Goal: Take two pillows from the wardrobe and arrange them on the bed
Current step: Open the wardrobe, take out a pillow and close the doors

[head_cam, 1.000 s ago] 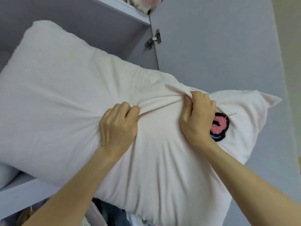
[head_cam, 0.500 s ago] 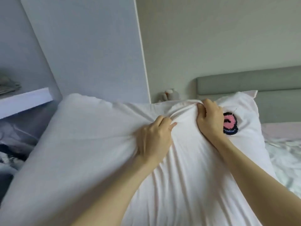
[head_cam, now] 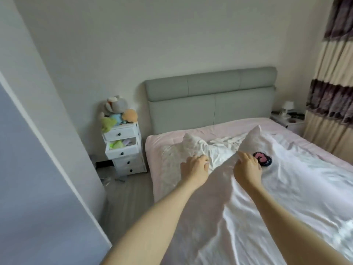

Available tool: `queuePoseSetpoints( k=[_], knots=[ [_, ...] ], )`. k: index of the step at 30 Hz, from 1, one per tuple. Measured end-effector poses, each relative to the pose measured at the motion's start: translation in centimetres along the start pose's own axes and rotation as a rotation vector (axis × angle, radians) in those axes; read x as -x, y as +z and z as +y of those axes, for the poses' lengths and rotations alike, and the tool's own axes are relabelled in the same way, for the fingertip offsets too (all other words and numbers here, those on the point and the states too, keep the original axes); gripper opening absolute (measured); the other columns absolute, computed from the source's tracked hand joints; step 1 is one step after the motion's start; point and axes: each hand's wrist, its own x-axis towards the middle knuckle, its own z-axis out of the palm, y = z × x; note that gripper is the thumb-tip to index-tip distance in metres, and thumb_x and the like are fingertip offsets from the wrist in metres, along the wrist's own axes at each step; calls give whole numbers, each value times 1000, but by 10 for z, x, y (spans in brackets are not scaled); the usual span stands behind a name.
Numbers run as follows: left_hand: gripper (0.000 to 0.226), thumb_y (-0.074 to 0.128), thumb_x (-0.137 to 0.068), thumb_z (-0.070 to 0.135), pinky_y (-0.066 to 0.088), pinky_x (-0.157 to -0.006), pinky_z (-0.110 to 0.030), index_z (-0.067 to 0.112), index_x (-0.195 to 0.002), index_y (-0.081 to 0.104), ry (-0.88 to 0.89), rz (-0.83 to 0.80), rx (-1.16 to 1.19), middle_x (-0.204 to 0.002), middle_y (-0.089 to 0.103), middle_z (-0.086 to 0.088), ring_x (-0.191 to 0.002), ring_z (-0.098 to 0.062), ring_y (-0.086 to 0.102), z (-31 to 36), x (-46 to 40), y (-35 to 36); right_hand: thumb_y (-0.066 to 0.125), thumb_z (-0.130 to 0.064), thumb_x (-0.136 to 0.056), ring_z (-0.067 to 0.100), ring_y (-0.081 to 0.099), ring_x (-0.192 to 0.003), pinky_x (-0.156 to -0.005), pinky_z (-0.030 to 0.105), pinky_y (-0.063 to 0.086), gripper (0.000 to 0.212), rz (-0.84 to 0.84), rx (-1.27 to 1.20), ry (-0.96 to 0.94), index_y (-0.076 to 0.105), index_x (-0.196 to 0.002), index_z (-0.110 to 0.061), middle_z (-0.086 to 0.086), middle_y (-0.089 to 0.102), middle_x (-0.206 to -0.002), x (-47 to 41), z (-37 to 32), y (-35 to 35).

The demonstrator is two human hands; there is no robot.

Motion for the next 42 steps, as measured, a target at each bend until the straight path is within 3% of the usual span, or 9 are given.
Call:
queuePoseSetpoints(
  k=[11, 17, 23, 25, 28, 33, 36, 40, 42],
  knots=[
    [36, 46, -83, 14, 11, -111, -56, 12, -118, 53, 18, 212, -859, -121, 54, -11, -125, -29, 38, -140, 34, -154, 39, 2, -87, 33, 57, -109, -92, 37, 43, 35, -328, -416, -340, 57, -116, -5, 17, 61, -118, 54, -168, 90],
    [49, 22, -99, 38, -7, -113, -57, 11, -138, 34, -75, -175, -1553, -145, 36, -15, -140, -36, 16, -213, 80, -286, 38, 2, -89, 28, 60, -103, -87, 34, 45, 32, -474, -723, -520, 56, -114, -6, 13, 66, -109, 112, -302, 112],
    [25, 45, -85, 18, 19, -117, -43, 16, -86, 70, 109, -30, -1420, -87, 68, -4, -93, -24, 54, -196, 116, -304, 35, 1, -92, 24, 58, -103, -89, 33, 44, 31, -501, -900, -540, 54, -117, -5, 9, 62, -112, 135, -352, 111],
    [17, 59, -69, 19, 38, -101, -37, 20, -53, 65, 303, 156, -1416, -55, 59, 2, -62, -19, 54, -193, 142, -307, 34, 1, -92, 21, 58, -100, -86, 29, 43, 32, -496, -959, -563, 54, -117, -5, 7, 62, -108, 134, -357, 105],
    [23, 55, -68, 10, 42, -92, -35, 16, -46, 52, 459, 372, -1348, -47, 47, 0, -51, -21, 45, -201, 198, -308, 34, 4, -92, 18, 58, -93, -77, 21, 44, 34, -553, -1043, -677, 55, -116, -6, 3, 61, -104, 148, -376, 96],
    [18, 53, -70, 10, 41, -84, -29, 12, -54, 59, 188, 425, -1392, -58, 63, -2, -56, -20, 59, -202, 309, -330, 32, 5, -93, 16, 58, -100, -80, 4, 42, 42, -928, -1105, -935, 53, -124, -14, 0, 58, -114, 234, -412, 95],
    [20, 50, -72, 13, 40, -89, -30, 11, -74, 70, -138, 347, -1468, -91, 74, -5, -86, -22, 69, -202, 375, -348, 32, 3, -94, 12, 47, -121, -103, 19, 35, 47, -1089, -1036, -1183, 43, -134, -19, 1, 48, -135, 302, -436, 93],
    [42, 49, -76, 21, 32, -108, -34, 11, -115, 65, -553, 252, -1515, -126, 62, -5, -121, -19, 56, -206, 438, -368, 30, 7, -91, 15, 20, -141, -114, 23, 14, 57, -1094, -892, -1574, 26, -143, -18, 7, 22, -153, 385, -476, 85],
    [54, 47, -81, 25, 9, -117, -39, 12, -133, 47, -723, 207, -1518, -144, 43, -4, -136, -18, 36, -208, 457, -381, 30, 8, -91, 22, 12, -144, -113, 24, 12, 60, -1070, -838, -1625, 19, -144, -17, 12, 9, -156, 413, -494, 87]
  ],
)
